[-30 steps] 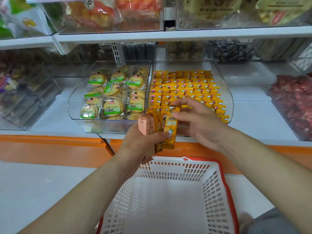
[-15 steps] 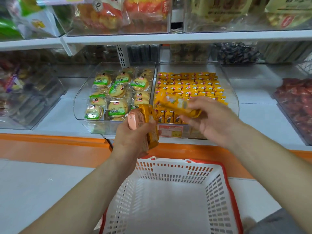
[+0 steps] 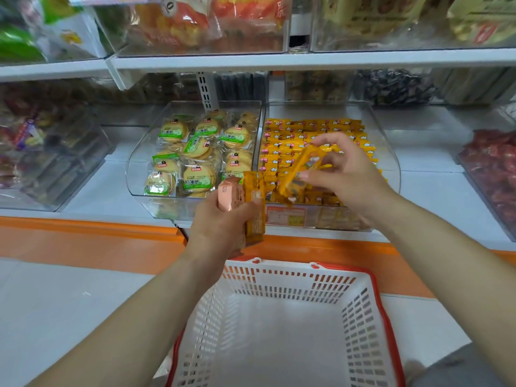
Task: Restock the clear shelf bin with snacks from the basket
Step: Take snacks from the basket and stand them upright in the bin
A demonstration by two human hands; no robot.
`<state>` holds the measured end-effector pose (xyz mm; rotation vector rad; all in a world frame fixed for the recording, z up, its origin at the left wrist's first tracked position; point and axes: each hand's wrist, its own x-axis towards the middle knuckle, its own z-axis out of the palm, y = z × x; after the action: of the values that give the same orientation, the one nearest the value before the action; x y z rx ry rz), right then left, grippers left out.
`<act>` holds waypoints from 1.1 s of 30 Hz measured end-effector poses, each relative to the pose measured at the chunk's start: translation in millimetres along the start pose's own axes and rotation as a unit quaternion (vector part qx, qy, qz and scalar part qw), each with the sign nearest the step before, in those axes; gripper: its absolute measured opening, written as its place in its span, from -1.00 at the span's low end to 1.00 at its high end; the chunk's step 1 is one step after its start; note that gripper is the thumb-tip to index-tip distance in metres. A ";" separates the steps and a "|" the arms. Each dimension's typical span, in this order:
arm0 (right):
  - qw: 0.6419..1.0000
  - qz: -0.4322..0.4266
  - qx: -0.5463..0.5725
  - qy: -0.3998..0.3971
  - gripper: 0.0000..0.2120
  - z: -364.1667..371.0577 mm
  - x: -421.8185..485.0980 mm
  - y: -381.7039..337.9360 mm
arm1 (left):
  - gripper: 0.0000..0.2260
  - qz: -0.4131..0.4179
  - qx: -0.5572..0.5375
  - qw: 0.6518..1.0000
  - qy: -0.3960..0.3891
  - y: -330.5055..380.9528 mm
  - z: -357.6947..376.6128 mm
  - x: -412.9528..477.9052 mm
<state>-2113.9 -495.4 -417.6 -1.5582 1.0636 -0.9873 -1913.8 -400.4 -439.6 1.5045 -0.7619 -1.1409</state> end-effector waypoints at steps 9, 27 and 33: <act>0.884 -0.156 -0.438 -0.041 -0.73 8.3 8.8 10.5 | -0.76 -0.003 0.011 1.000 0.007 -1.0 -4.7 5.8; 0.883 -0.134 -0.448 -0.038 -0.74 0.4 1.2 15.7 | -0.71 0.007 0.005 1.000 -0.001 0.3 -8.8 6.2; 0.843 -0.131 -0.518 -0.059 -0.74 6.3 6.8 10.0 | -0.73 0.012 0.019 1.000 0.008 -4.8 -6.1 10.4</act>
<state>-2107.6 -501.7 -428.0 -2.6552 1.4190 -0.4307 -1905.0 -406.4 -447.1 1.5304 -0.7929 -1.1021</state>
